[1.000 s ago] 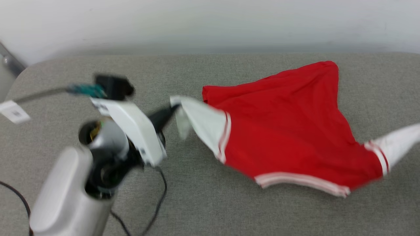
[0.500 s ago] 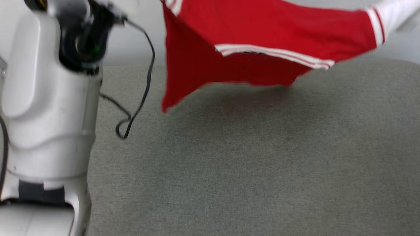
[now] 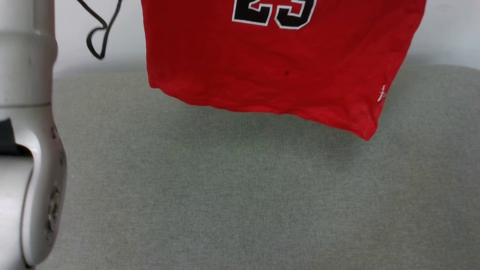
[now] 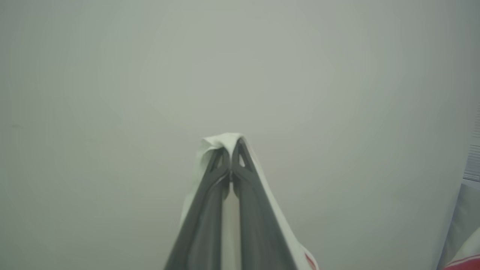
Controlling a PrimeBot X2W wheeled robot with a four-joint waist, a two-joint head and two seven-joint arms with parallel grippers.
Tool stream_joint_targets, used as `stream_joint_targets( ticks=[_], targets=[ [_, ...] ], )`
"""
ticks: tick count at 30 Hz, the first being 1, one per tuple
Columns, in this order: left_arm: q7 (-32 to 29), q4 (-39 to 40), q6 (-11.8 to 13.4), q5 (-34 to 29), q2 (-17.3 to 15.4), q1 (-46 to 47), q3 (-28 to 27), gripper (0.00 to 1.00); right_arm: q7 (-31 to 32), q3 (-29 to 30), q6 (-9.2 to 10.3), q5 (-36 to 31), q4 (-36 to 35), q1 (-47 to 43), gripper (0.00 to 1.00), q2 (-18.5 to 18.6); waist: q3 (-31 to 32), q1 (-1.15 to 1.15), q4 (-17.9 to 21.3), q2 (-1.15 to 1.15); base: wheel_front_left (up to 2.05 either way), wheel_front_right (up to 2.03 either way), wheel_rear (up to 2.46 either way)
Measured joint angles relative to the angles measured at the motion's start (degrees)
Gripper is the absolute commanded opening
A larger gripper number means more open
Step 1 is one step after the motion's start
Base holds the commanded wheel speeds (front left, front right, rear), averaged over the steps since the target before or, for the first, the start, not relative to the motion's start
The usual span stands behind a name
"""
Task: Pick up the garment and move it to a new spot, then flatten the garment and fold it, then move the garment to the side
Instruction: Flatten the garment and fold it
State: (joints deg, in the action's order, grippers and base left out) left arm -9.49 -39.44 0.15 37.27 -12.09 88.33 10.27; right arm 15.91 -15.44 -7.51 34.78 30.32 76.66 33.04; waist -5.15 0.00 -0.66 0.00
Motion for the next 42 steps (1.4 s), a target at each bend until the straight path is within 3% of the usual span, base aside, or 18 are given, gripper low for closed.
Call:
stream_joint_targets(
  ticks=[4, 11, 16, 24, 27, 31, 42],
  targets=[
    [1.11, -4.53, -0.23, -2.12, -0.85, 5.35, 1.24, 0.00, 0.15, -1.62, 0.00, -1.53, 4.26, 5.55, 0.00, 0.26, -2.12, 0.00, 0.02, 0.00, 0.00, 0.00, 0.00],
    [4.01, -9.54, 1.57, -4.95, -2.43, 13.22, 2.18, 0.00, -1.34, -3.16, 0.00, -2.57, 10.69, 15.05, 0.00, -1.87, -9.07, 0.01, 0.38, 0.00, 0.00, 0.00, 0.00],
    [5.10, -9.71, 1.86, -6.06, -3.08, 20.51, 2.70, 0.00, -1.91, -4.97, 0.00, -3.92, 13.76, 24.27, 0.00, -1.85, -16.63, 0.01, 0.69, 0.00, 0.00, 0.00, 0.00],
    [7.94, -5.15, 4.45, -5.71, -0.62, 25.01, 2.12, 0.00, -5.73, -7.65, -0.01, -3.31, 16.78, 34.35, 0.00, -0.38, -30.18, 0.02, 0.74, 0.00, 0.00, 0.00, 0.00],
    [8.56, -4.15, 4.91, -5.03, 0.78, 21.37, 2.11, 0.00, -7.12, -8.37, -0.01, -1.67, 18.28, 34.40, 0.00, -0.36, -34.23, 0.03, 0.53, 0.00, 0.00, 0.00, 0.00],
    [8.13, -4.13, 2.23, -3.77, 0.21, 18.07, 2.56, 0.00, -8.53, -12.56, -0.04, -1.27, 18.42, 29.56, 0.00, -1.00, -37.46, 0.03, 0.68, 0.00, 0.00, 0.00, 0.00],
    [10.13, -7.65, -3.33, 0.38, -0.07, 2.27, 2.15, 0.00, -12.60, -18.90, -0.01, 5.70, 19.63, 14.10, 0.00, 0.02, -33.20, 0.01, 2.13, 0.00, 0.00, 0.00, 0.00]
  ],
)
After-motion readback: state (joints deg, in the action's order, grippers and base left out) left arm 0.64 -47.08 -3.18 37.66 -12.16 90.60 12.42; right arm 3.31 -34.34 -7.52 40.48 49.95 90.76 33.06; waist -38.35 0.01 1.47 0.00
